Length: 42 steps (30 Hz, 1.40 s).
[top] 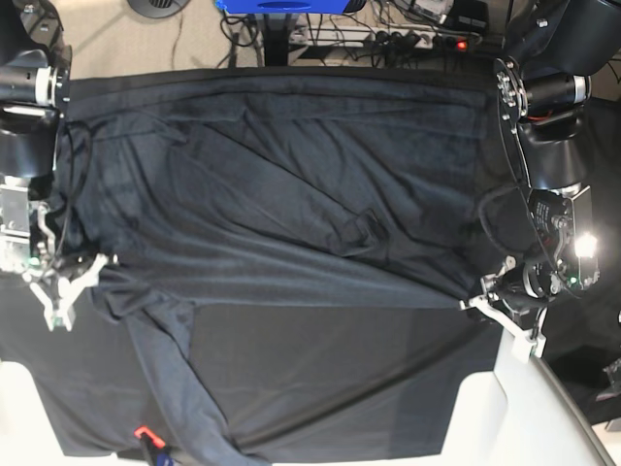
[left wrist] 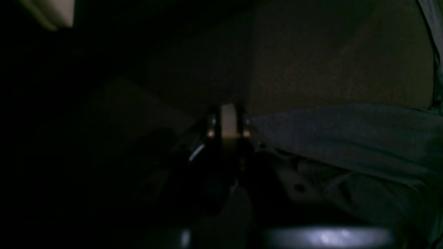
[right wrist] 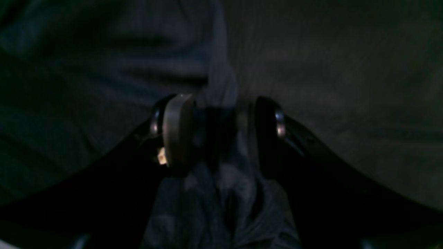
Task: Fold the T-shirt properly
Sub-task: 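Keep both grippers clamped on the shirt side edges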
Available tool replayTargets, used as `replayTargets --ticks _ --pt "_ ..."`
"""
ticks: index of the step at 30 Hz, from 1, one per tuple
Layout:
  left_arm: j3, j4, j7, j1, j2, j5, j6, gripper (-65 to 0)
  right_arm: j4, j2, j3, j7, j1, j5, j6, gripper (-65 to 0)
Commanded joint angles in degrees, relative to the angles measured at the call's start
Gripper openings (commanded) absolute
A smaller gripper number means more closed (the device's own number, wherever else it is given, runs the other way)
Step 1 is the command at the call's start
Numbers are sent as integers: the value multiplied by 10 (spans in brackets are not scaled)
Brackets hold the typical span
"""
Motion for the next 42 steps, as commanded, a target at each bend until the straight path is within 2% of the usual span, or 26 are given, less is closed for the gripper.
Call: replayTargets --ticks 1,4,5,6,9,10,11,27,42 --pt "-2 10 -12 -16 -10 -7 2 -650 7 8 2 14 18 2 -1 -384" --pt "-2 10 -12 -16 -10 -7 2 -650 7 8 2 22 18 2 -1 -390" --pt "-2 10 -12 -16 -10 -7 2 -650 7 8 2 22 18 2 -1 -411" --pt "-2 10 -12 -16 -10 -7 2 -650 7 8 2 22 19 2 -1 -444" --pt "-2 10 -12 -16 -10 -7 2 -650 7 8 2 21 19 2 -1 -600" --pt "-2 10 -12 -16 -10 -7 2 -650 7 8 2 21 19 2 -1 -635" --pt "-2 10 -12 -16 -10 -7 2 -650 7 8 2 21 19 2 -1 -642" --pt "-2 10 -12 -19 -10 -7 2 -650 12 12 -1 20 46 0 -1 -648" --pt "-2 14 -10 -22 -10 -8 2 -650 9 44 -3 37 59 0 0 -648"
